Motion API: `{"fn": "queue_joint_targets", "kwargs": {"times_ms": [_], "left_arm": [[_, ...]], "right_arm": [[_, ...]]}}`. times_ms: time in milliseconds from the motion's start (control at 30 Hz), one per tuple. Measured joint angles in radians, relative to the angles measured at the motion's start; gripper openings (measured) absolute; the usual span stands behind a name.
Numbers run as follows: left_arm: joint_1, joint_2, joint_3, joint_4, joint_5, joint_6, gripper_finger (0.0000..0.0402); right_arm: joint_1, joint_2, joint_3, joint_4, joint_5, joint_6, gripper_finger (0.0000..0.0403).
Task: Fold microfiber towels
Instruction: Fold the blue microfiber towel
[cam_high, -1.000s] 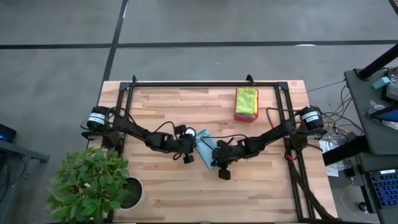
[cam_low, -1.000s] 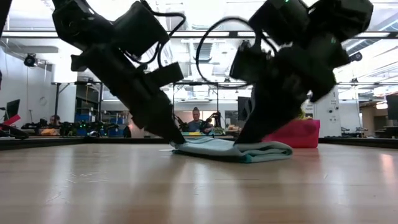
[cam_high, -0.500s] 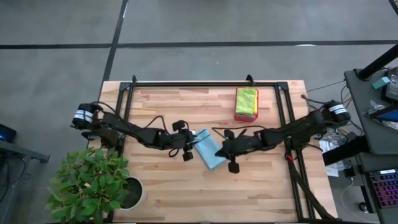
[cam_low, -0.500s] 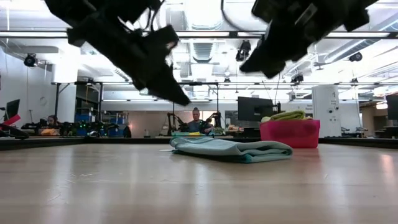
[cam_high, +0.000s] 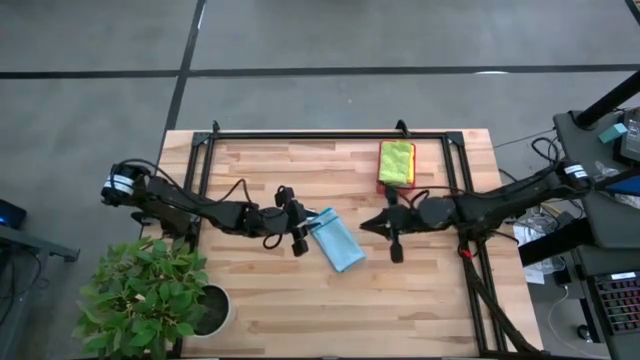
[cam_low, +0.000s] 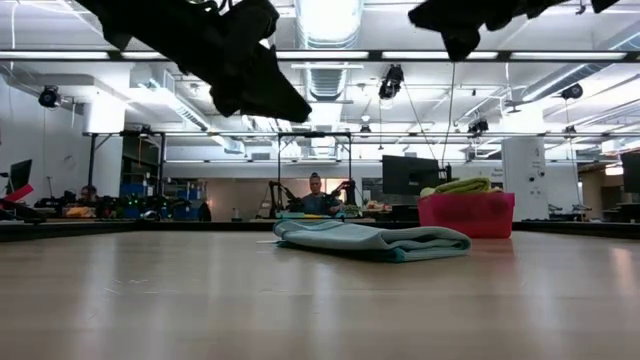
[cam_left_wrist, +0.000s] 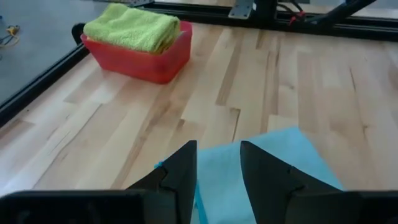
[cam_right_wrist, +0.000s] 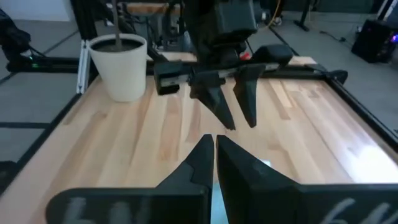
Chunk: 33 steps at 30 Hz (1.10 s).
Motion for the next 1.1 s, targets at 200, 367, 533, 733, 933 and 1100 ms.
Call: {"fn": "queue_joint_targets", "kwargs": {"times_ms": [200, 367, 533, 733, 933, 1100], "left_arm": [[0.0, -0.022, -0.001, 0.003, 0.0, 0.0, 0.0109], [0.0, -0.027, 0.0, 0.002, 0.0, -0.013, 0.0109], [0.003, -0.019, 0.0, 0.003, -0.006, -0.027, 0.0109], [0.004, -0.018, -0.001, 0.002, -0.006, -0.029, 0.0109], [0.005, -0.015, -0.001, 0.004, -0.006, -0.041, 0.0109], [0.005, -0.001, -0.001, 0.01, 0.029, -0.082, 0.012]], "right_arm": [[0.0, -0.09, -0.028, -0.012, -0.001, -0.066, 0.0012], [0.0, -0.143, -0.091, 0.043, -0.002, -0.086, 0.0012], [0.0, -0.179, -0.181, 0.131, -0.003, -0.077, 0.0012], [0.0, -0.187, -0.244, 0.165, -0.003, -0.036, 0.0012], [0.0, -0.187, -0.258, 0.18, -0.003, -0.032, 0.0012], [0.0, -0.187, -0.259, 0.18, -0.003, -0.033, 0.0012]]}}
